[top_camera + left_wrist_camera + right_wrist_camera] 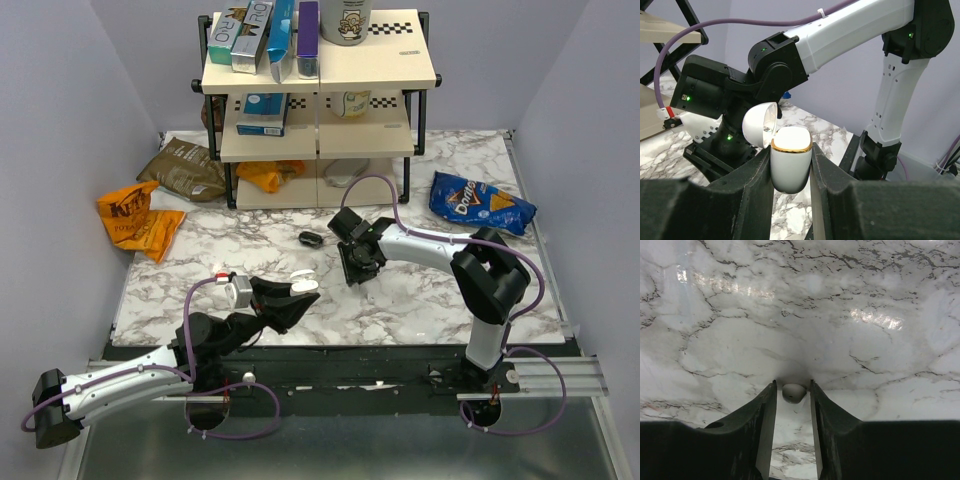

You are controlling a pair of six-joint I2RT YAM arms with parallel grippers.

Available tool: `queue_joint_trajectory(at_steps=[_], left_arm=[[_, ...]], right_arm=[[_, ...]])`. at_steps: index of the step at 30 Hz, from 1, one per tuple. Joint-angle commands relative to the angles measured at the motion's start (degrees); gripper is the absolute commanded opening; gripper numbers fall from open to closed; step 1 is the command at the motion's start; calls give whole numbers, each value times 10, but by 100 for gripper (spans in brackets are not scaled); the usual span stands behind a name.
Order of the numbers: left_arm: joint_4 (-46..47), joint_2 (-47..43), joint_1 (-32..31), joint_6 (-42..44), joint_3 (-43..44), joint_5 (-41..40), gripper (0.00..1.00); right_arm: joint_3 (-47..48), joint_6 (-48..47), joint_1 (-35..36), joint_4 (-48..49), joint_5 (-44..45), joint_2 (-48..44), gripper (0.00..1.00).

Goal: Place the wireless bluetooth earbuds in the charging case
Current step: Pick up the earbud from the center of the board.

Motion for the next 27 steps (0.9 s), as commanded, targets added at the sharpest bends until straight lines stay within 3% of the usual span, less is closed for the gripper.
queue_joint_trajectory(at_steps=[1,10,21,27], left_arm=[[0,-1,-6,-5,2,-12,0],[-2,0,-6,-3,4,-13,0],[6,8,-6,0,9,-18,0],[34,26,-6,3,9,-23,0]], right_arm=[[-17,-4,-1,-7,11,16,38],[-22,-5,-1,-5,13,11,26],[-19,-6,-1,-17,47,-56,3],[8,-20,0,-38,98,-106,1]])
